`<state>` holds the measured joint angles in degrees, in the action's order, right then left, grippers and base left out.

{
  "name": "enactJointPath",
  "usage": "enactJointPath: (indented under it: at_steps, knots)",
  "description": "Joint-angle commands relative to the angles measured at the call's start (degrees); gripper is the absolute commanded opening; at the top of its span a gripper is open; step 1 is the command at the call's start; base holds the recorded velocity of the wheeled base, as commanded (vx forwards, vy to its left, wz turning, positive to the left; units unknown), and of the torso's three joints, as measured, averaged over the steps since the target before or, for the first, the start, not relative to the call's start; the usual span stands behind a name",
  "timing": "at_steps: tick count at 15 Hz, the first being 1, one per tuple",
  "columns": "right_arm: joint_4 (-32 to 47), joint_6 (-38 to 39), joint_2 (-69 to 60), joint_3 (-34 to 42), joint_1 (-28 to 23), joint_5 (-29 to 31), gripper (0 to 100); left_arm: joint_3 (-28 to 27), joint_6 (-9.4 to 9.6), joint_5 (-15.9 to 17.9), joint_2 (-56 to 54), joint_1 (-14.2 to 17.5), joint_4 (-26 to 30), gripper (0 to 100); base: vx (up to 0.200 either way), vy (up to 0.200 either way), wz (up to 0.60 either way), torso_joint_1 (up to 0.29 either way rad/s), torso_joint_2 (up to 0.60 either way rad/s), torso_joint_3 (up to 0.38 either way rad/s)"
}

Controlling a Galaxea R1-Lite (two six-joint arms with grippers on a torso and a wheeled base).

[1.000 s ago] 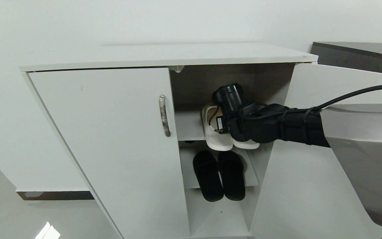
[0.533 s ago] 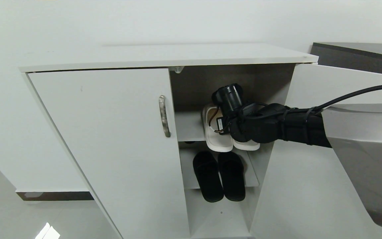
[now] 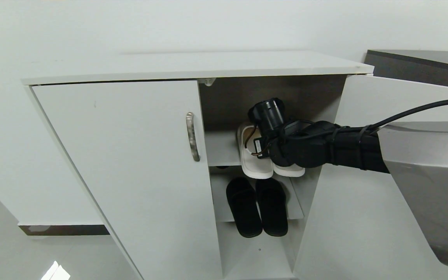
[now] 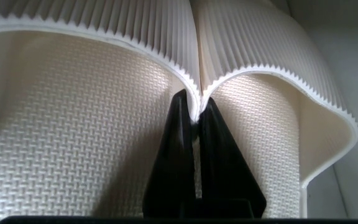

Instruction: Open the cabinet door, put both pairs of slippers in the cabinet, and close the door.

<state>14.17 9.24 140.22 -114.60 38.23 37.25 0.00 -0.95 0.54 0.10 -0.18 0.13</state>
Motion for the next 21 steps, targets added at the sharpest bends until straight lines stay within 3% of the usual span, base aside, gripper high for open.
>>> enactJointPath:
  at_steps: [1, 21]
  knots:
    - [-0.02, -0.10, 0.23, 0.01, 0.00, 0.01, 0, 0.00, -0.02, -0.01, 0.08, 0.01, 0.04, 0, 0.000, 0.000, 0.00, 0.000, 0.00, 0.000]
    - [0.42, -4.49, -9.26, 0.01, 7.74, 2.12, 0, 0.00, -0.02, -0.01, 0.08, 0.01, -0.05, 0, 0.000, 0.000, 0.00, 0.000, 0.00, 0.000]
